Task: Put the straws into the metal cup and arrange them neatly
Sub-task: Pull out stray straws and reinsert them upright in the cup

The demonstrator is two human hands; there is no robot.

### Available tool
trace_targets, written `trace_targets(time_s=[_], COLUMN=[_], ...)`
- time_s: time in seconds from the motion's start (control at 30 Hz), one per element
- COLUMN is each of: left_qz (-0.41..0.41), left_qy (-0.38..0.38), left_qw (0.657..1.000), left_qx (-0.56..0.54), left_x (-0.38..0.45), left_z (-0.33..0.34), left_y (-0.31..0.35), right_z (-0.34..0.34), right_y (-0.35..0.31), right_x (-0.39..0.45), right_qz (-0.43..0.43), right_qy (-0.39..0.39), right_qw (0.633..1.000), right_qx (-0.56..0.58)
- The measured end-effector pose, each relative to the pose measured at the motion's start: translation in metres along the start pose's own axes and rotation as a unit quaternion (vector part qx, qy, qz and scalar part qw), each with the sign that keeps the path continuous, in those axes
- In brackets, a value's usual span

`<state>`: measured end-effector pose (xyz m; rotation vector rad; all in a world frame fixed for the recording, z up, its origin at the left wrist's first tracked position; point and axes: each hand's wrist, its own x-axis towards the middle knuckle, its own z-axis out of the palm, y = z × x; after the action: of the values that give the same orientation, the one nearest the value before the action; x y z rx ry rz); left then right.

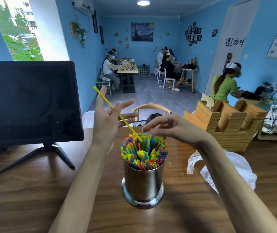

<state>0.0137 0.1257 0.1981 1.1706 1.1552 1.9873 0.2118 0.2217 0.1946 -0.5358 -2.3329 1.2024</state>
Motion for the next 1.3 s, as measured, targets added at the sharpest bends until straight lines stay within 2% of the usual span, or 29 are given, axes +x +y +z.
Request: trace_targets(time_s=[0.07, 0.1, 0.13, 0.23, 0.3, 0.4, 0.57, 0.67, 0.8, 0.87, 0.93, 1.03, 1.1, 1.2, 1.3], left_qz=[0.069, 0.094, 0.114, 0.136, 0.102, 0.039, 0.052, 0.038, -0.007, -0.014, -0.015, 0.016, -0.01, -0.143, -0.235], left_qy=[-0.017, -0.035, -0.054, -0.09, -0.097, -0.094, -0.079, -0.102, -0.187, -0.191, -0.159, -0.094, -0.089, -0.085, -0.087], left_qw=[0.995, 0.99, 0.984, 0.97, 0.972, 0.978, 0.953, 0.929, 0.904, 0.895, 0.906, 0.925, 0.938, 0.964, 0.961], left_qx=[0.074, 0.103, 0.125, 0.182, 0.185, 0.181, 0.289, 0.353, 0.384, 0.403, 0.391, 0.367, 0.335, 0.206, 0.115], left_x=[-0.002, -0.003, -0.005, -0.011, -0.014, -0.017, -0.021, -0.019, -0.012, -0.008, -0.009, -0.014, -0.017, -0.015, -0.009], left_z=[-0.001, -0.001, 0.0, -0.002, -0.003, -0.005, -0.01, -0.019, -0.026, -0.026, -0.024, -0.017, -0.009, 0.004, 0.007], left_y=[-0.004, -0.007, -0.01, -0.018, -0.024, -0.03, -0.038, -0.042, -0.042, -0.039, -0.037, -0.035, -0.028, -0.013, -0.005], right_z=[0.002, 0.004, 0.006, 0.013, 0.016, 0.018, 0.017, 0.019, 0.018, 0.017, 0.017, 0.017, 0.021, 0.03, 0.033], right_y=[0.018, 0.026, 0.034, 0.048, 0.049, 0.044, 0.035, 0.033, 0.021, 0.015, 0.011, 0.0, -0.014, -0.032, -0.043], right_x=[0.011, 0.016, 0.021, 0.029, 0.031, 0.033, 0.034, 0.035, 0.035, 0.036, 0.036, 0.033, 0.027, 0.016, 0.004], right_qz=[0.018, 0.032, 0.048, 0.084, 0.09, 0.09, 0.089, 0.07, 0.027, 0.004, -0.009, -0.044, -0.092, -0.15, -0.154], right_qy=[0.123, 0.153, 0.159, 0.089, 0.061, 0.061, 0.062, 0.092, 0.158, 0.183, 0.216, 0.304, 0.341, 0.296, 0.211], right_qw=[0.992, 0.985, 0.981, 0.98, 0.982, 0.98, 0.974, 0.97, 0.969, 0.968, 0.961, 0.941, 0.931, 0.943, 0.965], right_qx=[-0.035, -0.068, -0.102, -0.158, -0.153, -0.168, -0.199, -0.212, -0.19, -0.173, -0.173, -0.144, -0.089, -0.016, 0.03])
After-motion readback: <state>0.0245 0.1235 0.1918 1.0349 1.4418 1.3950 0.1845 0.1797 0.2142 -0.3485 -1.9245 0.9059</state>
